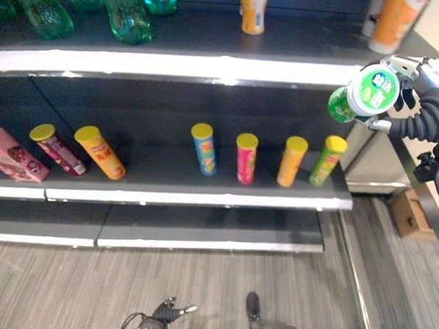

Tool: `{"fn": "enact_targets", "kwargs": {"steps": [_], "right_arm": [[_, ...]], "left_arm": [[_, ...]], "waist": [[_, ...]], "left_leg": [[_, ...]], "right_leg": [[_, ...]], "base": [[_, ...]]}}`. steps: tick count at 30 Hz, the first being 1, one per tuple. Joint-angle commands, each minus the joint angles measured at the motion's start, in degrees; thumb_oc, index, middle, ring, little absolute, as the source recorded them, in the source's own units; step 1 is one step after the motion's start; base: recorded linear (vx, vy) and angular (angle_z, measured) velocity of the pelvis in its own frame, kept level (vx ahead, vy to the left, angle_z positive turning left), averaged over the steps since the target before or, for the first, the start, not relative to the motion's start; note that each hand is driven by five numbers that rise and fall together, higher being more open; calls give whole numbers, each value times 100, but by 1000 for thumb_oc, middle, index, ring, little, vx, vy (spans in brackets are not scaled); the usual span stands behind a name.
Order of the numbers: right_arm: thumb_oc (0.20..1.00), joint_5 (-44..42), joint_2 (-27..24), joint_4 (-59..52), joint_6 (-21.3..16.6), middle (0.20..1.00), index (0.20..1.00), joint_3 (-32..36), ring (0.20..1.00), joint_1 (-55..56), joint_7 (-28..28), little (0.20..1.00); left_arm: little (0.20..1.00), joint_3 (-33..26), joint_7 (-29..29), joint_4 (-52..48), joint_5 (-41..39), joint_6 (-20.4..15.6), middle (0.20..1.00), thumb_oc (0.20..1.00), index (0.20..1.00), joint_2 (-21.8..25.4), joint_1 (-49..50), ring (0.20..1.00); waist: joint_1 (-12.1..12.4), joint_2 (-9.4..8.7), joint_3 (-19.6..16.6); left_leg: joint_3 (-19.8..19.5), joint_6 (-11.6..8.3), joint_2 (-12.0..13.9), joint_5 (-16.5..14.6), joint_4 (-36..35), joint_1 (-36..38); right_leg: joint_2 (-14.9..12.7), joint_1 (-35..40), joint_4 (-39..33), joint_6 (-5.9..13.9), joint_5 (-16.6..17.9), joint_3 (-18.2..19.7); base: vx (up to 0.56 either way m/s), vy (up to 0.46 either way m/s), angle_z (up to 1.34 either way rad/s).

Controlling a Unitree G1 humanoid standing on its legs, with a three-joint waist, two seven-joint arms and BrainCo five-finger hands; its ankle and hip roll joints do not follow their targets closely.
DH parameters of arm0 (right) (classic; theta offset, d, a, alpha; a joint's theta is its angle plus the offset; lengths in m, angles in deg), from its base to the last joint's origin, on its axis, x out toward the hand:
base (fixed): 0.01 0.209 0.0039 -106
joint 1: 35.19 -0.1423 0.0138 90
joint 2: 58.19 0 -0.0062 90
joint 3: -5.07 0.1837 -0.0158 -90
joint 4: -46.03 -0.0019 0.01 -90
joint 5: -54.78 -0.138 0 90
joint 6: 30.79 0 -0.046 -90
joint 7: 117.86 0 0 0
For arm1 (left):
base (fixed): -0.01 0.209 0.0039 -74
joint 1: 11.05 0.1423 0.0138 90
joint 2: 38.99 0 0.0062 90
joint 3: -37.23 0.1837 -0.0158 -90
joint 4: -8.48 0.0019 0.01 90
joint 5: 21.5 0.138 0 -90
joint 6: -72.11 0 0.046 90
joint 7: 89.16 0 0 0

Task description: Put the goods on the table back onto the shelves and tidy them up.

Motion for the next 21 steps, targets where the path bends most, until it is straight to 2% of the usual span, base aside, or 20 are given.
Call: {"fn": "enact_targets", "kwargs": {"steps": [1, 2, 3, 4, 6, 7, 10, 16, 20, 21], "right_arm": [[200, -434, -71, 107, -146, 200, 200, 148, 200, -217, -103, 200], [200, -436, -73, 124, -147, 200, 200, 110, 200, -263, -106, 200], [200, -544, -114, 137, -138, 200, 200, -34, 200, -455, -94, 200], [200, -595, -163, 142, -111, 200, 200, -121, 200, -544, -59, 200], [200, -710, -241, 123, -91, 200, 200, -255, 200, -700, 21, 200], [200, -754, -245, 102, -99, 200, 200, -310, 200, -774, 54, 200], [200, -870, -188, 239, -131, 200, 200, -526, 200, -799, 170, 200], [200, -1181, -32, 615, -17, 200, 200, -1115, 200, -1302, 285, 200], [200, -1519, 381, 1077, 61, 200, 200, -1514, 200, -1851, 249, 200], [200, -1558, 493, 1234, 80, 200, 200, -1599, 200, -1968, 203, 200]], "left_arm": [[1000, 6, 148, -52, -218, -35, 1000, 1000, 1000, 258, 97, 1000], [1000, -6, 148, -52, -220, -34, 1000, 1000, 1000, 251, 93, 1000], [1000, -148, 248, 4, -447, -11, 1000, 1000, 1000, 243, 59, 1000], [1000, -191, 258, 31, -546, -20, 1000, 1000, 1000, 230, 50, 1000], [1000, -239, 264, 133, -586, 1, 1000, 1000, 1000, 202, 72, 1000], [1000, -256, 264, 202, -552, 6, 1000, 1000, 1000, 216, 88, 1000], [1000, -236, 290, 345, -442, 0, 1000, 1000, 1000, 277, 173, 1000], [1000, -101, 214, 448, -231, 7, 1000, 1000, 1000, 393, 165, 1000], [1000, -29, 251, 467, -187, 22, 1000, 1000, 1000, 421, 164, 1000], [1000, 37, 348, 359, -202, -80, 1000, 1000, 1000, 422, 74, 1000]], "waist": [[42, -162, -162], [13, -156, -152], [120, -238, -4], [125, -271, 33], [149, -308, 29], [171, -297, -15], [250, -113, -163], [256, -65, -360], [316, -55, -428], [303, -53, -441]], "left_leg": [[281, -216, 718, -84, 548, -570], [265, -214, 708, -115, 629, -612], [306, -275, 676, 167, 1268, -974], [410, -260, 733, 189, 1354, -1153], [576, -235, 896, 76, 895, -1271], [578, -227, 953, 130, 574, -1248], [506, -265, 1126, 586, -480, -1322], [789, -219, 1008, 638, -1012, -822], [913, -138, 959, 544, -1042, -717], [933, -117, 938, 531, -1042, -715]], "right_leg": [[-200, 176, 272, 1095, -964, -147], [-205, 181, 263, 1098, -958, -163], [-246, 362, 227, 1030, -1027, -205], [-285, 425, 213, 1013, -1064, -235], [-382, 498, 187, 1029, -1140, -290], [-402, 507, 193, 1055, -1179, -279], [-393, 594, 237, 1093, -1391, -237], [-546, 712, 214, 1146, -1337, -219], [-665, 724, 173, 1224, -1271, -164], [-687, 717, 158, 1243, -1257, -152]], "base": [[45, -72, 46], [42, -99, 32], [43, -83, 26], [87, -80, 24], [120, 15, 11], [138, 52, 1], [170, 111, -8], [130, 122, -32], [82, 100, -17], [34, 71, -4]]}}
